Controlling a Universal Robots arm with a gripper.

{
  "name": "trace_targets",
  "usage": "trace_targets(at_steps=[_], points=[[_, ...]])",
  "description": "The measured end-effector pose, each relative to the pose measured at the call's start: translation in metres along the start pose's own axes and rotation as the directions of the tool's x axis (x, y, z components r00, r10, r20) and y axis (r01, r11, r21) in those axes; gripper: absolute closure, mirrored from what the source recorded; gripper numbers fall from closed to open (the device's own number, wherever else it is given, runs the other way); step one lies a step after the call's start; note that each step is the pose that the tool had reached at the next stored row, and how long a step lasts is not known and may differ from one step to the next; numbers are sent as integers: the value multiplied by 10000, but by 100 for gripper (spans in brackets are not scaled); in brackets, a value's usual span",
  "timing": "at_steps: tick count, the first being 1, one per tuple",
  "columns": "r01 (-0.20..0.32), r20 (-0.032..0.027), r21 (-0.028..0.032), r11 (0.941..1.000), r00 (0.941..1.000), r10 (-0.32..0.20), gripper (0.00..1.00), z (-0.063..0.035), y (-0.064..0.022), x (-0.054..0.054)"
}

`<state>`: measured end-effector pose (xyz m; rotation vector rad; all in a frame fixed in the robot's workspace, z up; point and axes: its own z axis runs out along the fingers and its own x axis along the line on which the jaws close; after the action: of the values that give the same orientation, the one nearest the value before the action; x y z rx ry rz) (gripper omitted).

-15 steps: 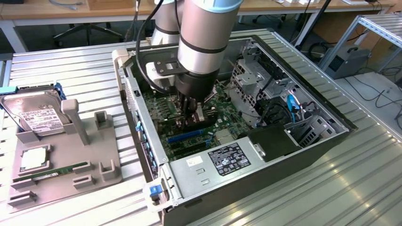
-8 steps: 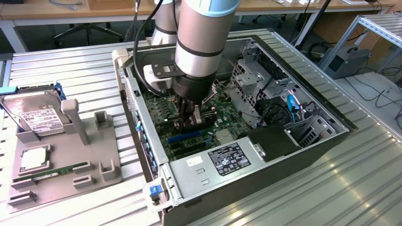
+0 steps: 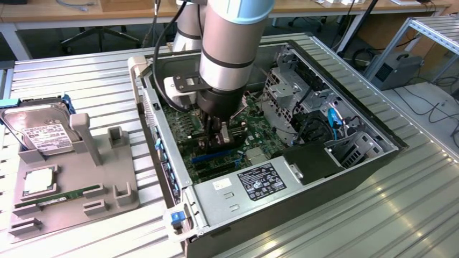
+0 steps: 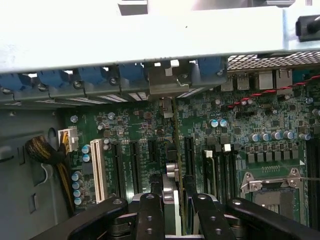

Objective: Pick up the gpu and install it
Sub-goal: 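Insert the gpu into the slot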

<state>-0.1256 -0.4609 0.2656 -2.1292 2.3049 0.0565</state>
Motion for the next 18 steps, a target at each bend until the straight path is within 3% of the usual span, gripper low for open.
trace_targets(at_steps=[18], points=[[-44,0,1,10000,10000,44,72,64,14,3]])
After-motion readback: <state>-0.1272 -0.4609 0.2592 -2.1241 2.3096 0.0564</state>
